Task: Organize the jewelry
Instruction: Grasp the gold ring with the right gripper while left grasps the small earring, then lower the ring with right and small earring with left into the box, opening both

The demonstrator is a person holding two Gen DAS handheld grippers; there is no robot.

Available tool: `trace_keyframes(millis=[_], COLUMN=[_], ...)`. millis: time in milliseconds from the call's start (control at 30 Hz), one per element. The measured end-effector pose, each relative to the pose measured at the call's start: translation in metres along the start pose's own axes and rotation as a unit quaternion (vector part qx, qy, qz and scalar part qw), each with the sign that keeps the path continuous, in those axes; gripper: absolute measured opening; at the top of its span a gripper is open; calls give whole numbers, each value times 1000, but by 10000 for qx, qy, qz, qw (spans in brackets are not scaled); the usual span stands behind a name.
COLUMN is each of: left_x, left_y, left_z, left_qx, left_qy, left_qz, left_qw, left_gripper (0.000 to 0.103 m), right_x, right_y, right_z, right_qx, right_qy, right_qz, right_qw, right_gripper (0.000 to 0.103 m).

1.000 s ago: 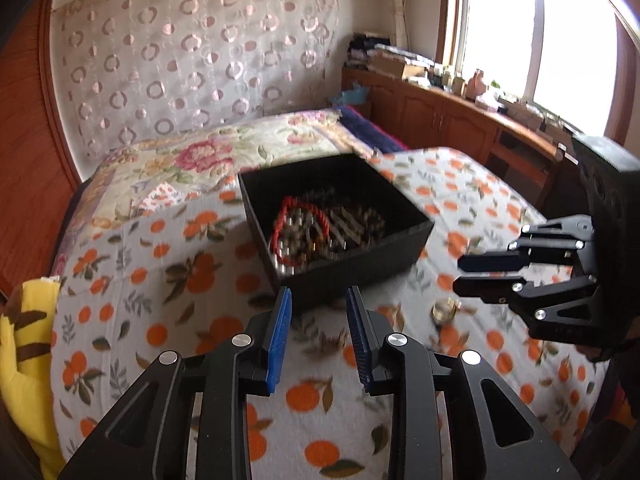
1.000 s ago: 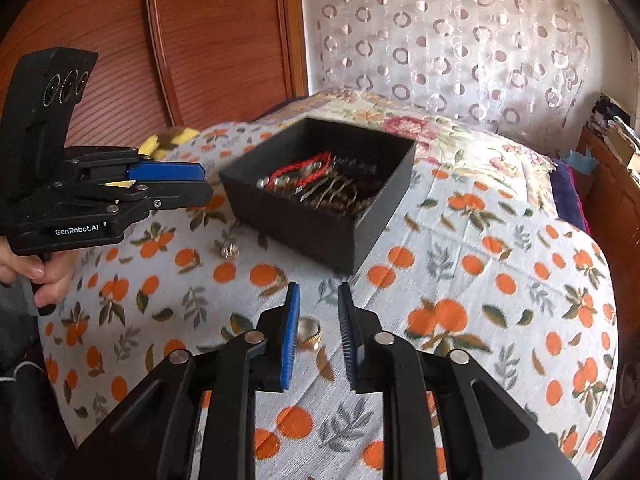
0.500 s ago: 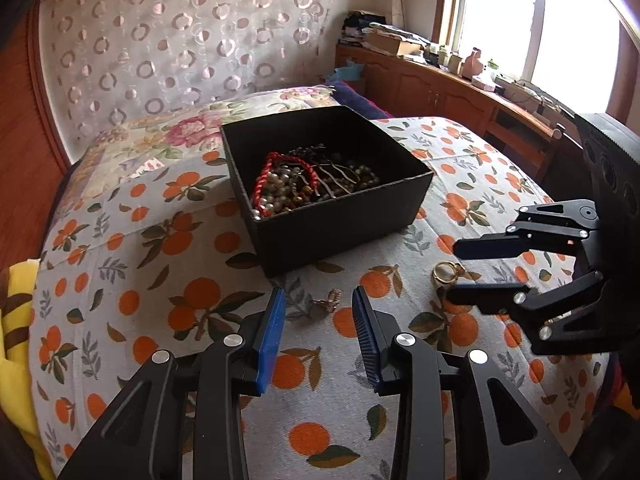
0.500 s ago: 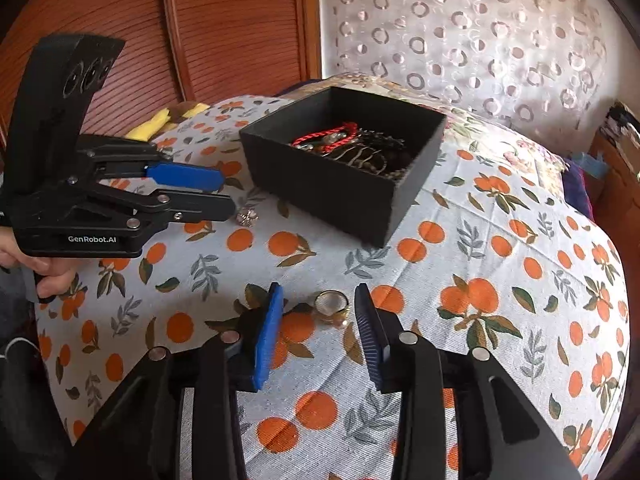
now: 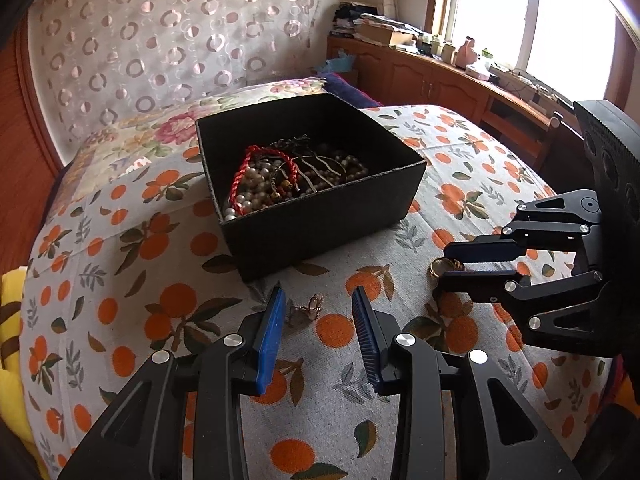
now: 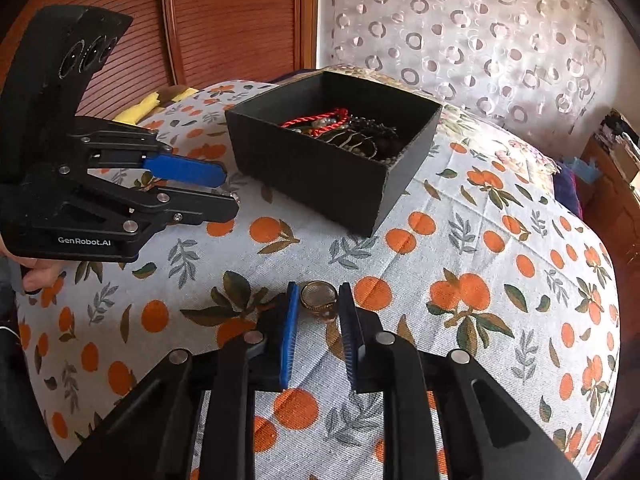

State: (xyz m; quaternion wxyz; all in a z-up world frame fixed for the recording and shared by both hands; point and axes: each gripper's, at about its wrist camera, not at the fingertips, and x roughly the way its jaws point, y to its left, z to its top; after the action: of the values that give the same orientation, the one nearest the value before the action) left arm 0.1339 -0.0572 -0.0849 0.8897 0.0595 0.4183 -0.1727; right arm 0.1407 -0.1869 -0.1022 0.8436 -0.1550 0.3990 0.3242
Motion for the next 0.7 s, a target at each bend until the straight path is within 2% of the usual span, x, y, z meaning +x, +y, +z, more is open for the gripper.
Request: trace_keyframes(millis=[233,467,700], left_x=[4,9,-3], left_y=[-3,-7,-5], left_z=[0,-2,1], left_qx=[57,129,129], left_qy=[43,41,-144], left_qz=[14,51,76], left_qw=[10000,9999,9998], left_gripper=[32,6,6], right_x=[-5,-8,-14], right_y=[-4,-6,-8], right_z=[0,1,9], right_qx=[85,114,109], right_qy=[-90,-156,-284], right_qz=[16,1,-14], right_qw=[9999,9998,9995], right_gripper=[22,22,22])
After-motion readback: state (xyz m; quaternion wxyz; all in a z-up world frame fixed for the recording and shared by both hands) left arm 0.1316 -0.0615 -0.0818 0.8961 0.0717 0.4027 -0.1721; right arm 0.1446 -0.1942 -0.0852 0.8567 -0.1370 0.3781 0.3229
